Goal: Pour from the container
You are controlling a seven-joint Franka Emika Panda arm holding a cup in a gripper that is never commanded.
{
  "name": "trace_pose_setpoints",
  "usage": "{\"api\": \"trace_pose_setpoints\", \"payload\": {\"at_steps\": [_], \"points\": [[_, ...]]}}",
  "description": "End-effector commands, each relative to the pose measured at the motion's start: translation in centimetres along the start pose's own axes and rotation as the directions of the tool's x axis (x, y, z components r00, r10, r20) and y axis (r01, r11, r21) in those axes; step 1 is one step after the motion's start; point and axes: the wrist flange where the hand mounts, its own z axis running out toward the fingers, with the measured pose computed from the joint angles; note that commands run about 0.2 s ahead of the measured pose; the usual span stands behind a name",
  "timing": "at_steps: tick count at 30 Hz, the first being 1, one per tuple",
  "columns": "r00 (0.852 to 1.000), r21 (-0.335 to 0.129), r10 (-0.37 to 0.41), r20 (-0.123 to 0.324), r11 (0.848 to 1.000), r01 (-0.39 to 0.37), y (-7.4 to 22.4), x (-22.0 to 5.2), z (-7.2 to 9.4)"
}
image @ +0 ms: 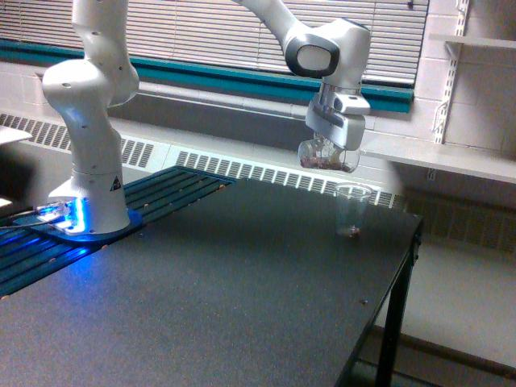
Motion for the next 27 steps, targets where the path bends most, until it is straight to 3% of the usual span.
{"api": "trace_pose_setpoints", "payload": {"at_steps": [1, 15, 27], "points": [[1.000, -0.017, -0.018, 0.014, 1.000, 0.018, -0.2, -0.1, -0.4], [0.997, -0.039, -0.047, 0.061, 0.998, 0.049, -0.3, -0.7, -1.2], [0.998, -0.044, -0.039, 0.048, 0.998, 0.041, -1.0, 0.6, -0.5]]}}
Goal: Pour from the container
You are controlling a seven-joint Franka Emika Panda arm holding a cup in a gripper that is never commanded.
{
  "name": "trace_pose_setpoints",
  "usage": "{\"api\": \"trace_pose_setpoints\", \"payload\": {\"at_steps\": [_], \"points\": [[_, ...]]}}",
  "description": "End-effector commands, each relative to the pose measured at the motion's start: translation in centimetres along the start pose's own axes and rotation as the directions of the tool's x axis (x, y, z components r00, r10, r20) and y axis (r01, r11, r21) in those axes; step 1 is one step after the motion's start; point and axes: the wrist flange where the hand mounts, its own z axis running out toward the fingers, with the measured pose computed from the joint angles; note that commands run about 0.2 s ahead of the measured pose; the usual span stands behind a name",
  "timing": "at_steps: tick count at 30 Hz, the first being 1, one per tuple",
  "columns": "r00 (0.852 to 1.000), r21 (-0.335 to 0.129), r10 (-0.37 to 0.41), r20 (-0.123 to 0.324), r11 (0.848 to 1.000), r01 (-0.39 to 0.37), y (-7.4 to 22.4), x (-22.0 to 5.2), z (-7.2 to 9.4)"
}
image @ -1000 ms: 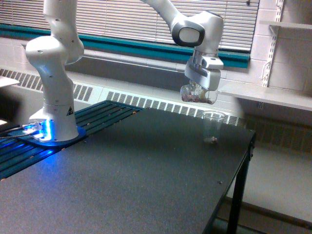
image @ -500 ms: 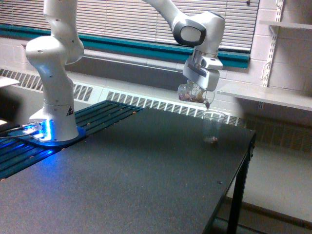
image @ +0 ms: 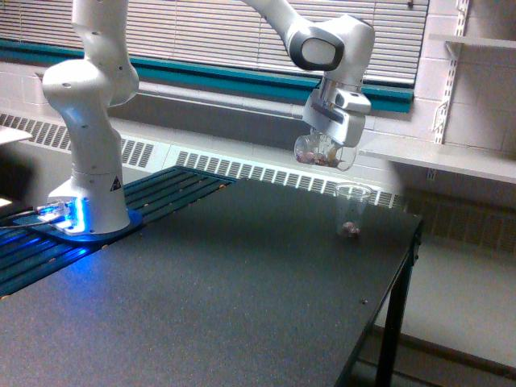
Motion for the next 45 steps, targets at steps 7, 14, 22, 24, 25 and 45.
{"api": "trace_pose_setpoints", "payload": {"at_steps": [7, 14, 22, 24, 25, 45], "points": [[1.000, -0.013, -0.019, 0.010, 1.000, 0.019, -0.8, 0.7, 0.2], [0.999, -0.026, -0.031, 0.027, 0.999, 0.032, -0.8, 0.5, 0.0], [0.999, -0.031, -0.031, 0.031, 0.999, 0.032, -1.2, 0.8, -0.1], [0.999, -0.030, -0.030, 0.032, 0.999, 0.030, -1.3, 0.9, 0.0], [0.999, -0.029, -0.030, 0.033, 0.999, 0.031, -1.3, 0.9, 0.0], [0.999, -0.035, -0.010, 0.038, 0.999, 0.011, -2.1, 1.4, -0.5]]}}
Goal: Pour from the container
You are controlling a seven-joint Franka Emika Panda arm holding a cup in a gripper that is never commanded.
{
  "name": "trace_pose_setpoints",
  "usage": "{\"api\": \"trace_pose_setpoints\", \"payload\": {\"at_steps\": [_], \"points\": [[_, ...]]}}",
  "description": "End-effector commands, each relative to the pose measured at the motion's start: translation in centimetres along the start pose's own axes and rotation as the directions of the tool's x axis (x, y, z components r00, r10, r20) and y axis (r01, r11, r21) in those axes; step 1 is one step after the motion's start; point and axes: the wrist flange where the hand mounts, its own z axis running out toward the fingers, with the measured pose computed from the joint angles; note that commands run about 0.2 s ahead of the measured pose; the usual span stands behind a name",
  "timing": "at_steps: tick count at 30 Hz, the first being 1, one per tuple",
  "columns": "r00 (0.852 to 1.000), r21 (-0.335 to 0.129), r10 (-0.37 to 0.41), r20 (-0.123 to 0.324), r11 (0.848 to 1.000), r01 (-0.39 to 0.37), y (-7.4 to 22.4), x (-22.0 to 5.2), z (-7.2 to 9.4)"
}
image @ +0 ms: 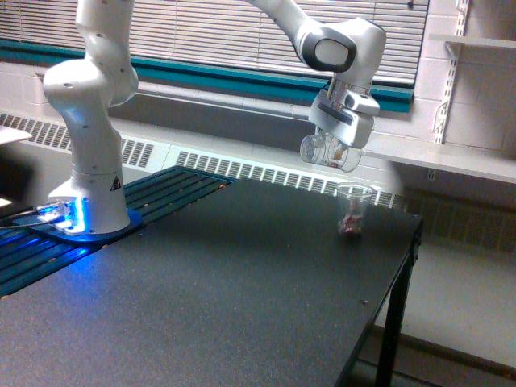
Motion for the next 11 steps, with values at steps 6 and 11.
{"api": "trace_pose_setpoints", "payload": {"at_steps": [6, 11], "points": [[1.000, 0.002, 0.016, -0.022, 1.000, -0.016, -0.94, 0.33, -0.69], [0.999, 0.004, 0.017, -0.031, 1.000, -0.017, -1.06, 0.57, -0.62]]}}
